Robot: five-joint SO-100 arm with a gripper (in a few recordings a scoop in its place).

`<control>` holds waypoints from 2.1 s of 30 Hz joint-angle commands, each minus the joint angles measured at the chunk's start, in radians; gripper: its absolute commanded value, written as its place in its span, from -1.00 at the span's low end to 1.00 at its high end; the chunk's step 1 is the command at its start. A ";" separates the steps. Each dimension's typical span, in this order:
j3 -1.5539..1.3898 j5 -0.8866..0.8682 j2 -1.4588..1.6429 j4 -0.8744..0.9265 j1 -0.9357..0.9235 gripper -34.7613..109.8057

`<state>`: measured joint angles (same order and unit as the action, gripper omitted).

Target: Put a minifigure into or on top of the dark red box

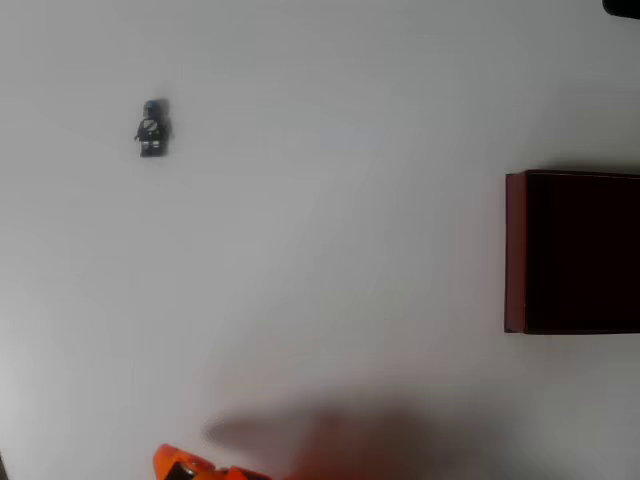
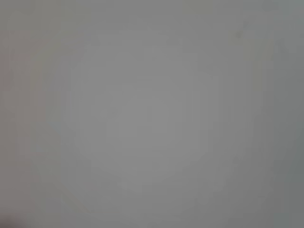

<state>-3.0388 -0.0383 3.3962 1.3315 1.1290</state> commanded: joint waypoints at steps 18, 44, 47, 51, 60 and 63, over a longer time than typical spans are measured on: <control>0.040 -0.339 0.015 0.029 0.009 -0.50; 0.402 -1.939 -0.545 -0.230 -0.241 -0.26; 0.621 -1.950 -0.857 -0.218 -0.287 -0.24; 0.819 -1.985 -1.118 -0.187 -0.337 -0.23; 0.999 -2.079 -1.379 -0.094 -0.465 -0.23; 1.006 -2.140 -1.408 -0.126 -0.474 -0.23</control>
<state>-2.0770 -2.1307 1.9942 1.2241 0.6642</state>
